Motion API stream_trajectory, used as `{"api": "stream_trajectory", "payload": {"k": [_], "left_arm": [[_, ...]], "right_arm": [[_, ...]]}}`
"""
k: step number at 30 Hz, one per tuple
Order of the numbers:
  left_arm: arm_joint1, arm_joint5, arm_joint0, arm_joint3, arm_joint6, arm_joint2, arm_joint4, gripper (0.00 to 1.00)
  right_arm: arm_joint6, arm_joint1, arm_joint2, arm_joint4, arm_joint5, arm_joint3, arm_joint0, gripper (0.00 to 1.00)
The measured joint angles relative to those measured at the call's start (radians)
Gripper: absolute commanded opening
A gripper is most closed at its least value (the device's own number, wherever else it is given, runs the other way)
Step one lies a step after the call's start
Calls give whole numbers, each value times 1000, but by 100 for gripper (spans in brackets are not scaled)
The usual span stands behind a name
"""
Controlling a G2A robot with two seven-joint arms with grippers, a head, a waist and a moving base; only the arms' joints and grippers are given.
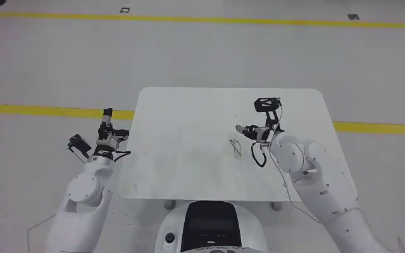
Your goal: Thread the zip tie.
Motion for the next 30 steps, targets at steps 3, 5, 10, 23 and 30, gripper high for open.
{"api": "stream_trajectory", "payload": {"k": [3,5,10,23,30], "left_arm": [[0,0,0,0,0,0,0,100],[0,0,0,0,0,0,0,100],[0,0,0,0,0,0,0,100],[0,0,0,0,0,0,0,100],[0,0,0,0,0,0,0,100]], "right_arm": [[34,3,-23,-62,-54,-3,14,100],[107,2,-58,-120,-93,-1,47,100],[261,-20,-183,-215,-124,51,167,100],[370,-55,-302,-210,-132,152,271,100],[358,-58,-307,-218,-159,165,276,100]]}}
